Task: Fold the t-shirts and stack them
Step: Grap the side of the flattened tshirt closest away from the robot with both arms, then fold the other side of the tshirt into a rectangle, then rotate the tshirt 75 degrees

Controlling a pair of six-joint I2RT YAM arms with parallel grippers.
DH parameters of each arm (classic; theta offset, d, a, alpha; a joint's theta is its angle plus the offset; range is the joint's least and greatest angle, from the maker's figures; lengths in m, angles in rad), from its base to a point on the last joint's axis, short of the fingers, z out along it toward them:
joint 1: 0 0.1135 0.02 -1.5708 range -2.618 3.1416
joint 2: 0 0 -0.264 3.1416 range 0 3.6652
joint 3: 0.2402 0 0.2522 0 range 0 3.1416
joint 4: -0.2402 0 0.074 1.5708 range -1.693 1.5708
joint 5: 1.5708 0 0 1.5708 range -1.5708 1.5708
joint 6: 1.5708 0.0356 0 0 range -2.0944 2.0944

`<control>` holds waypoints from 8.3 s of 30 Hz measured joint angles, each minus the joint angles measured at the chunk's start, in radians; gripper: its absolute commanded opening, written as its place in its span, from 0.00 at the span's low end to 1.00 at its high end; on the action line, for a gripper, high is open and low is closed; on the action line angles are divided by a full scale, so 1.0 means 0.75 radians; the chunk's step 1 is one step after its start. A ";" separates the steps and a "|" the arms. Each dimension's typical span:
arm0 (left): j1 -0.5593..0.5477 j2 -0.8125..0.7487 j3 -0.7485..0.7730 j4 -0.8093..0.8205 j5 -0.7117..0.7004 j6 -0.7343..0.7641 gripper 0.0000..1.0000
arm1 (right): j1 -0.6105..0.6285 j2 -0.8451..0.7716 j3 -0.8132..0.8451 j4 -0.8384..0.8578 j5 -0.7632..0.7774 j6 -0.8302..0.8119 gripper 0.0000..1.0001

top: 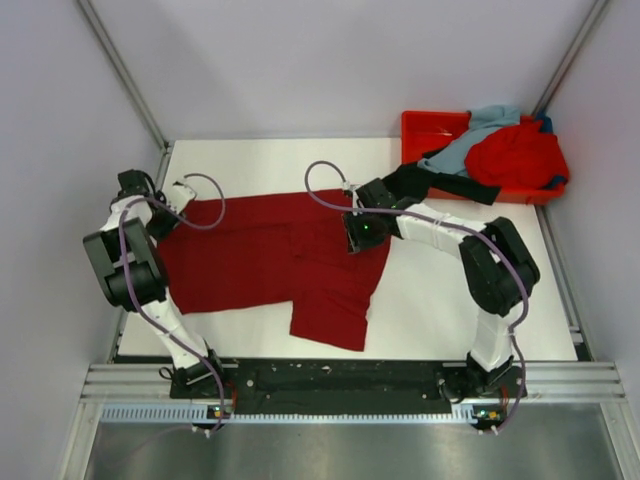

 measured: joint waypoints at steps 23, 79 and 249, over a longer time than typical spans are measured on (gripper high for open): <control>0.217 -0.926 -0.807 -0.524 0.032 0.680 0.78 | 0.594 -0.691 -0.609 -0.152 -0.329 -1.200 0.67; 0.187 -0.234 -0.099 -0.360 0.226 0.222 0.00 | -0.129 -0.068 0.195 0.210 -0.389 -1.294 0.00; -0.215 -0.056 0.158 -0.180 -0.168 -0.556 0.52 | -0.304 0.272 0.430 -0.131 0.023 0.004 0.00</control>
